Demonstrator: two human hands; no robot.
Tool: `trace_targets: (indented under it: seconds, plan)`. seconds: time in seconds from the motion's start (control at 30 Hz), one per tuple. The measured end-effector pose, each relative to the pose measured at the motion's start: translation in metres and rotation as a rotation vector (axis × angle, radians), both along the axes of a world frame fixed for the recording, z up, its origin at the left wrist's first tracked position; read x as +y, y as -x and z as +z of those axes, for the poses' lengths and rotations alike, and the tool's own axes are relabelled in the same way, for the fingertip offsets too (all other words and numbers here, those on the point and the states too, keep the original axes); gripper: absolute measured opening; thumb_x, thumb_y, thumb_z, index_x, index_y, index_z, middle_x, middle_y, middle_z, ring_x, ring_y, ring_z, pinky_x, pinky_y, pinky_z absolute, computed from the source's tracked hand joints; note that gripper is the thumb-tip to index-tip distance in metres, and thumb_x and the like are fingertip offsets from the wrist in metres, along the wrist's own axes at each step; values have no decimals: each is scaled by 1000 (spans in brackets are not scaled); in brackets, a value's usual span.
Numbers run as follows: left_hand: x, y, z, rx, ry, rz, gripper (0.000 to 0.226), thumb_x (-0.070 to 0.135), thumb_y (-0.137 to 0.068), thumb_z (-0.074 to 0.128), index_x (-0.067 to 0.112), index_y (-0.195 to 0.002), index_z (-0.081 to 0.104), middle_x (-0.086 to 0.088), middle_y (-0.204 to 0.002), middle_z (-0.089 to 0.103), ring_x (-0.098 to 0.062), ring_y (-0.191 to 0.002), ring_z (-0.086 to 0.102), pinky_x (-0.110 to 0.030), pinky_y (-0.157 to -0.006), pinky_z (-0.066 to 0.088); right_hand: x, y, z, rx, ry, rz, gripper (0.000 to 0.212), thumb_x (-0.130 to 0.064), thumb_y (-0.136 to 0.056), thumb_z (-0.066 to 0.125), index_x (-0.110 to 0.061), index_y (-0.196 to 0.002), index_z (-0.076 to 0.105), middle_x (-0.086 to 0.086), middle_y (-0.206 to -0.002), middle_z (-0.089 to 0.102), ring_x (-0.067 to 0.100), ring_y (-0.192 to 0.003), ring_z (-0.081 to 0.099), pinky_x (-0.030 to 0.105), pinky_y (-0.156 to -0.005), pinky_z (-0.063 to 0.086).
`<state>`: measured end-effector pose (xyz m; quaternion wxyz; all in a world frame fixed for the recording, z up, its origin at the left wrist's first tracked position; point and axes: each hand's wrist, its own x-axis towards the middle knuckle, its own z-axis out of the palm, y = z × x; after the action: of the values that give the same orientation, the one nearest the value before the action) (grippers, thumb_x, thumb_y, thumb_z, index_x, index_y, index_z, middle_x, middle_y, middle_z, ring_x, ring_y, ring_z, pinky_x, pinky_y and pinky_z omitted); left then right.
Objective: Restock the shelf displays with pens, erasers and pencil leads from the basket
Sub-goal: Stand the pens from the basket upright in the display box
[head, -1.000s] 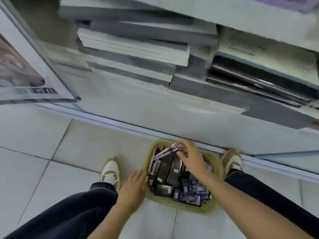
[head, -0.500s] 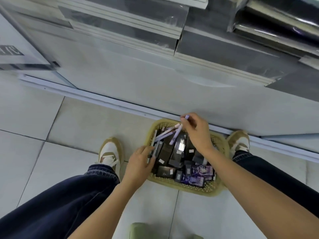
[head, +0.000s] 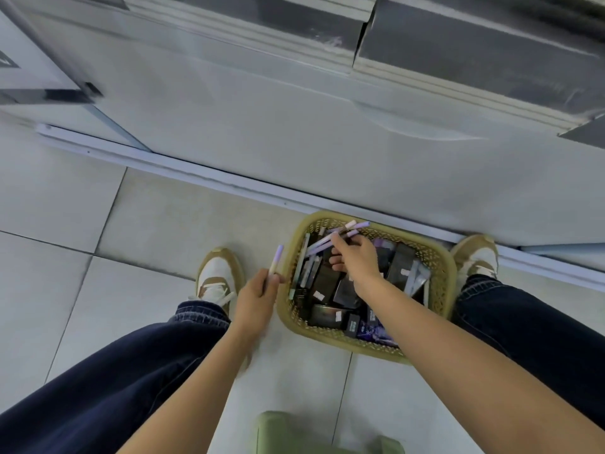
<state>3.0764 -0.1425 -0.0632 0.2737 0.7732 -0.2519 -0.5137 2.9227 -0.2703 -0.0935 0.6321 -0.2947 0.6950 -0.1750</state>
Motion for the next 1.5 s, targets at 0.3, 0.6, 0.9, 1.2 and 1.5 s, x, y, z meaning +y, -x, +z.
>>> trace_targets:
  seconds: [0.3, 0.6, 0.9, 1.2, 1.5]
  plan:
    - [-3, -5, -6, 40, 20, 20, 24, 26, -102, 44, 16, -94, 64, 0, -72, 57, -14, -65, 50, -33, -65, 43, -22, -22, -34, 164, 77, -61, 19, -32, -83, 74, -14, -87, 69, 0, -83, 64, 9, -73, 55, 27, -68, 41]
    - [-9, 0, 4, 60, 25, 12, 24, 24, -101, 44, 8, -98, 62, -2, -74, 59, -15, -66, 51, -33, -67, 45, -20, 1, -6, 256, 450, 221, 27, -22, -94, 61, 3, -87, 67, 16, -73, 63, 22, -65, 57, 32, -61, 46]
    - [-34, 18, 56, 17, 200, -89, 17, 32, -90, 63, 16, -93, 56, -4, -83, 60, -12, -70, 56, -23, -63, 50, -20, 40, 68, 33, 387, 653, 22, -28, -95, 58, -10, -87, 68, -8, -53, 48, 6, -44, 40, 23, -48, 33]
    - [-36, 57, 125, -81, 293, -373, 33, 27, -94, 59, 7, -119, 51, -16, -93, 65, -24, -72, 57, -36, -65, 50, 7, 46, 159, -210, 355, 600, 25, -32, -95, 59, -17, -75, 64, -3, -54, 47, 9, -48, 38, 21, -46, 30]
    - [-26, 66, 214, -1, 428, -403, 18, 25, -99, 53, 10, -109, 57, -5, -73, 71, -22, -54, 57, -37, -57, 52, 20, 58, 248, -334, 439, 348, 33, -36, -96, 56, -7, -100, 70, 5, -78, 62, 15, -63, 53, 23, -53, 41]
